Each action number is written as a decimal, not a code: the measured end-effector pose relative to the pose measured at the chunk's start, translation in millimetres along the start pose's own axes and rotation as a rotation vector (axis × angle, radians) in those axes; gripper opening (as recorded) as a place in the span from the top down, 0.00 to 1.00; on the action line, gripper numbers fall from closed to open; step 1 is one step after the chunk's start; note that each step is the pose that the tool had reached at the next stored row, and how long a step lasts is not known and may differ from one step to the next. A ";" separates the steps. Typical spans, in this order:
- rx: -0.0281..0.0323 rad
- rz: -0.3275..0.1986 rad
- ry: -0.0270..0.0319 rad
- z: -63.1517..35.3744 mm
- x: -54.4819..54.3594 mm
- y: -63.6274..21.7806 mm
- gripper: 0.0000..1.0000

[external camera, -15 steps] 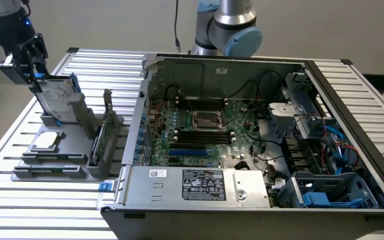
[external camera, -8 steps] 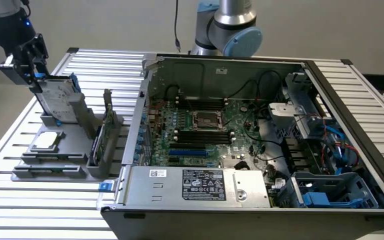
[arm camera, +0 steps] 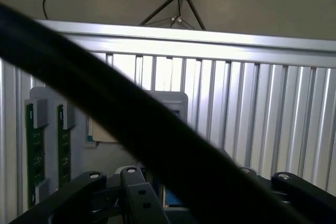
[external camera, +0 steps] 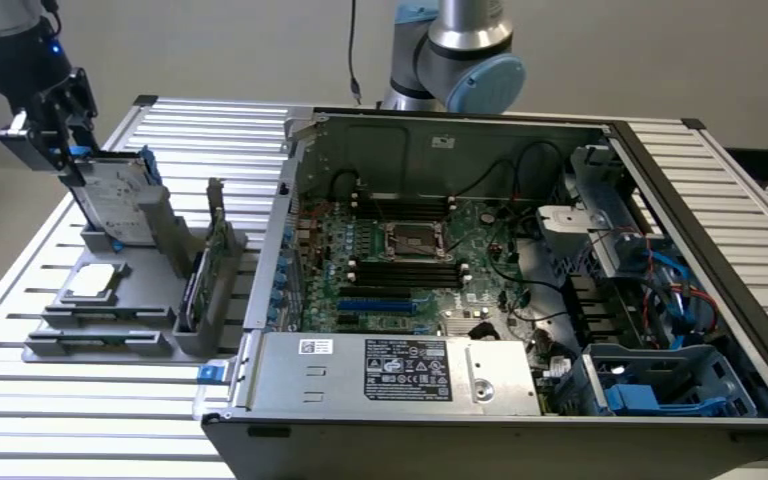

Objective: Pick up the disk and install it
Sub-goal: 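Pick up the disk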

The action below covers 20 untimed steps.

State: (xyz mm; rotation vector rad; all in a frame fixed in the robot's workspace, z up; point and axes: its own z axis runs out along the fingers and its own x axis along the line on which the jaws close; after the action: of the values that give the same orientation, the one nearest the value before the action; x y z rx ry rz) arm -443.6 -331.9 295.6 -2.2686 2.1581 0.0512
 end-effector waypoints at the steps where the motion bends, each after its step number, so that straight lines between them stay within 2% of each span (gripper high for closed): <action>1: -0.0002 0.001 -0.0002 0.2 0.1 0.0 0.40; 8: -0.0001 0.005 -0.0005 2.2 0.2 0.0 0.42; 9: 0.0000 0.005 -0.0005 2.3 0.2 0.0 0.49; 10: 0.0000 0.005 -0.0005 2.3 0.2 0.0 0.49; 11: 0.0000 0.005 -0.0006 2.3 0.2 0.0 0.56; 15: 0.0001 0.005 -0.0005 2.3 0.2 0.0 0.56; 17: 0.0001 0.005 -0.0003 2.3 0.6 0.0 0.64; 20: 0.0002 0.005 -0.0029 2.3 2.1 0.1 0.67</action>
State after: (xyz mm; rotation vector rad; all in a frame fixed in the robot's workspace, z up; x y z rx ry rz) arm -443.7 -333.9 293.2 -2.2617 2.1622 0.0544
